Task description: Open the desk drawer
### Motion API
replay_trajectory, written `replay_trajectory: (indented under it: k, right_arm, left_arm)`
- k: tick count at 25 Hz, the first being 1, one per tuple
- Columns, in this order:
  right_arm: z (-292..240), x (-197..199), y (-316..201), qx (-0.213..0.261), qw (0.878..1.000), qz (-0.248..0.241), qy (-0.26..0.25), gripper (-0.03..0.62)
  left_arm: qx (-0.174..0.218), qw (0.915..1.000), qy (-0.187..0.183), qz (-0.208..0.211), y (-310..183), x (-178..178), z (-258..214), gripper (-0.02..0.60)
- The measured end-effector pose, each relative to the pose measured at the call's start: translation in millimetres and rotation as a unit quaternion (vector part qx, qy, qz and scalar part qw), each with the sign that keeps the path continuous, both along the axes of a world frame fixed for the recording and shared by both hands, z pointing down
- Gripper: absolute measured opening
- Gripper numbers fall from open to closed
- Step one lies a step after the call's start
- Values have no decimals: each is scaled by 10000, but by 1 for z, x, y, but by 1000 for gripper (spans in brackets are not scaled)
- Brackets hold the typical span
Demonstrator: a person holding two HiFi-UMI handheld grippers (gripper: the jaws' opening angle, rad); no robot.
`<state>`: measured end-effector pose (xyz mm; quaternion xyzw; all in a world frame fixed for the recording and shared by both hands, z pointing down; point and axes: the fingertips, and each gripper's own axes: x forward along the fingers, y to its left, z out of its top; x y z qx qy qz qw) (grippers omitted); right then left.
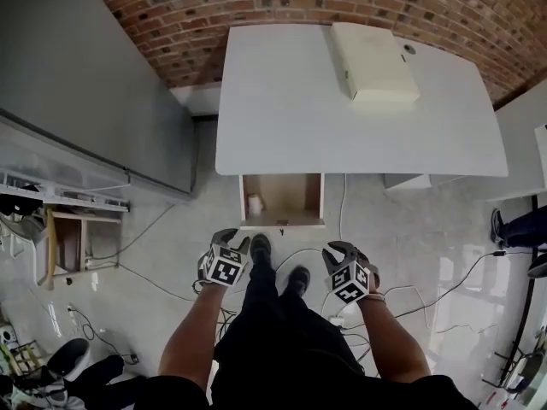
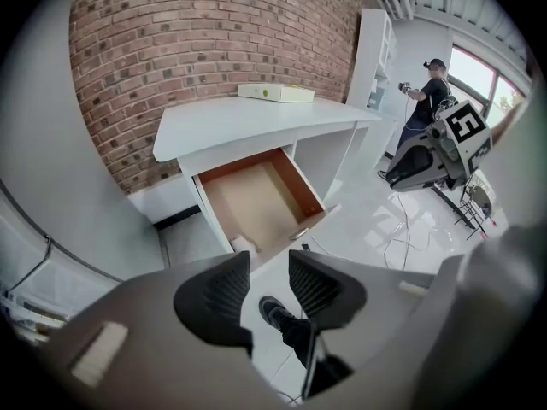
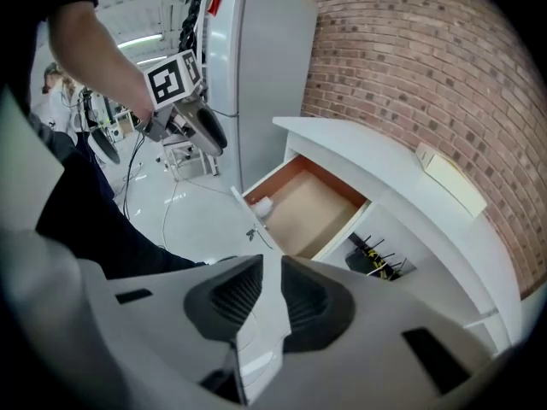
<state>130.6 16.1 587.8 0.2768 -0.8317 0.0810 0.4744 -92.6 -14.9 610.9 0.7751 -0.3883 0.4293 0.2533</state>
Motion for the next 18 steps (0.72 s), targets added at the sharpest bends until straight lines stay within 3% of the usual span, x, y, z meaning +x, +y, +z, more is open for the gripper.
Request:
replay_trajectory:
  k: [7, 18]
  right_arm:
    - [-48, -8, 4, 202, 9995, 10, -255, 69]
    - [-118, 3, 8, 390, 9930, 414, -1031, 52]
  left_arm:
    - [82, 9997, 231, 24, 10, 13, -48, 138]
    - [992, 9908, 798, -450, -10, 29, -163, 104]
